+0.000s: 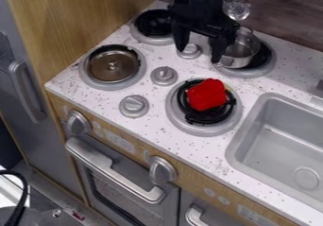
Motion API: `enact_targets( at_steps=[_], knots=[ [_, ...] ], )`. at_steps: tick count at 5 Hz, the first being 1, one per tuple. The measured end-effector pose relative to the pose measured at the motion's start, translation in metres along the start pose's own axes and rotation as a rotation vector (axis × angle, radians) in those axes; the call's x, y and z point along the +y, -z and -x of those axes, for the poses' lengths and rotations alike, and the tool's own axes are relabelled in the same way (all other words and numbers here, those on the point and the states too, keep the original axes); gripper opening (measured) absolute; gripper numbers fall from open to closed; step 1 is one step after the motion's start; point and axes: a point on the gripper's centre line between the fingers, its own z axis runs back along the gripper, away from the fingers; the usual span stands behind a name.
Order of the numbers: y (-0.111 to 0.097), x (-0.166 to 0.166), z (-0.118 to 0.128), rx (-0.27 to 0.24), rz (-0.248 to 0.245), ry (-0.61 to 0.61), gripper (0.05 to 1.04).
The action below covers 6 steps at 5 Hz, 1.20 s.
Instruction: Move the silver pot to the left side of stove
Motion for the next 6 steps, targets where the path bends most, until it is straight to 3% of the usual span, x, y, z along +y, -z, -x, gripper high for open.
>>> enact_targets(
  at_steps=[1, 3, 5, 6],
  knots=[
    [0.013, -0.001, 0.006, 0.04, -0.001, 0.003, 0.999],
    [0.018, -0.035, -0.008, 0.019, 0.021, 0.091, 0.999],
    [0.027, -0.069, -0.032, -0.085, 0.064, 0.177, 0.999],
    [0.043, -0.079, -0.044, -0.142, 0.069, 0.192, 0.999]
  ],
)
